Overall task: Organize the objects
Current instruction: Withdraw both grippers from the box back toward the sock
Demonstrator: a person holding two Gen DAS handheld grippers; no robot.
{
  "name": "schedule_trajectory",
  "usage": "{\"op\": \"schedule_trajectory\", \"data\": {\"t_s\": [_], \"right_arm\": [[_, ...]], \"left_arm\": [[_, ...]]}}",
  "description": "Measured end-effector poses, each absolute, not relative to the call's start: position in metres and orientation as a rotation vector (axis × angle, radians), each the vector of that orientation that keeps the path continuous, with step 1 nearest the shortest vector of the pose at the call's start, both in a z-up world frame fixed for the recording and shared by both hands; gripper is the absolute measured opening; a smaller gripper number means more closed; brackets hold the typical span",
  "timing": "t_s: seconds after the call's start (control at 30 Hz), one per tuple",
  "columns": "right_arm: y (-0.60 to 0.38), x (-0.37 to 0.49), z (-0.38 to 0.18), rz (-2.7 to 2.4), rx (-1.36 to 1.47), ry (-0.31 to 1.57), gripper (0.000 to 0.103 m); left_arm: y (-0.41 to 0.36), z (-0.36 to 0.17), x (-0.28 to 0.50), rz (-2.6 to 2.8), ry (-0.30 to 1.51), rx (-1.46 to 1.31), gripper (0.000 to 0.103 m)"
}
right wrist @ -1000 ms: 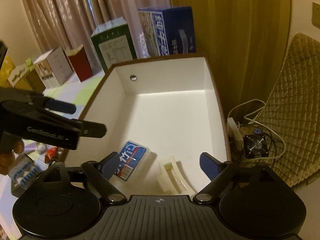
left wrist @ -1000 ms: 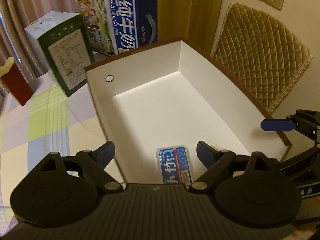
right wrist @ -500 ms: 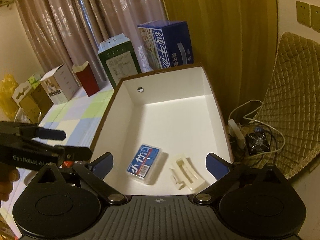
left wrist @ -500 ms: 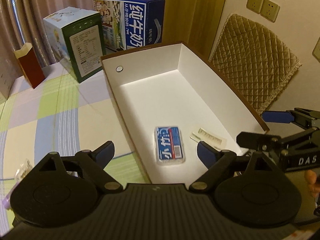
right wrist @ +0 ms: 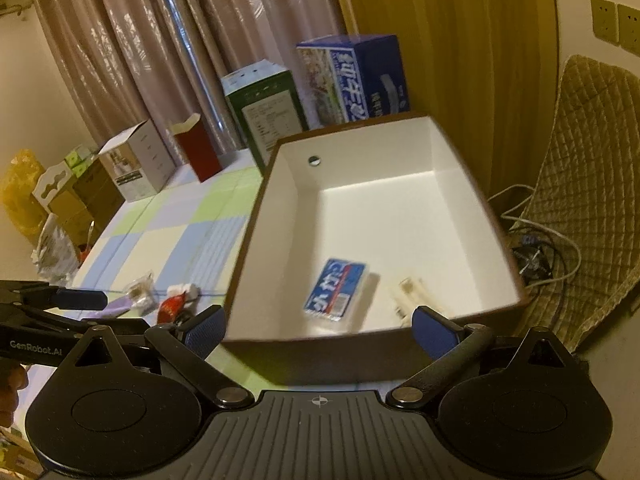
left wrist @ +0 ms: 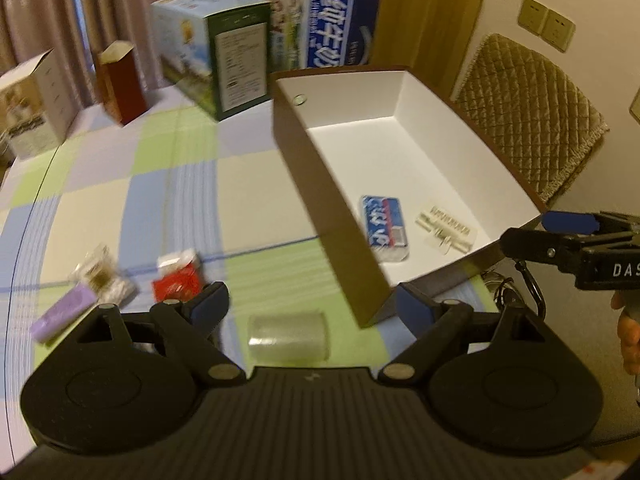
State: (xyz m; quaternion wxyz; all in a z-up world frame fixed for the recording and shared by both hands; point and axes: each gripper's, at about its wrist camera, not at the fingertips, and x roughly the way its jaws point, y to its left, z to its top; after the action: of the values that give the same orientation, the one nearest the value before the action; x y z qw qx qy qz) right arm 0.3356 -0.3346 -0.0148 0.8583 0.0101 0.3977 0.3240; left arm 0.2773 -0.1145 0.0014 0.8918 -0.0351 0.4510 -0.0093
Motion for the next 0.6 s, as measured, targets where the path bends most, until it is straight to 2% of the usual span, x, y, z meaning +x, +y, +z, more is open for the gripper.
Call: {"op": "schedule_trajectory", "data": {"t_s": [0.6], "right_arm": [[-0.251,0.27,-0.046,0.841,-0.036,0.942,0.097]], "left_arm": [[-0.027,-0.018,0.195,0.145,0.991,-0.18,0.089]]}}
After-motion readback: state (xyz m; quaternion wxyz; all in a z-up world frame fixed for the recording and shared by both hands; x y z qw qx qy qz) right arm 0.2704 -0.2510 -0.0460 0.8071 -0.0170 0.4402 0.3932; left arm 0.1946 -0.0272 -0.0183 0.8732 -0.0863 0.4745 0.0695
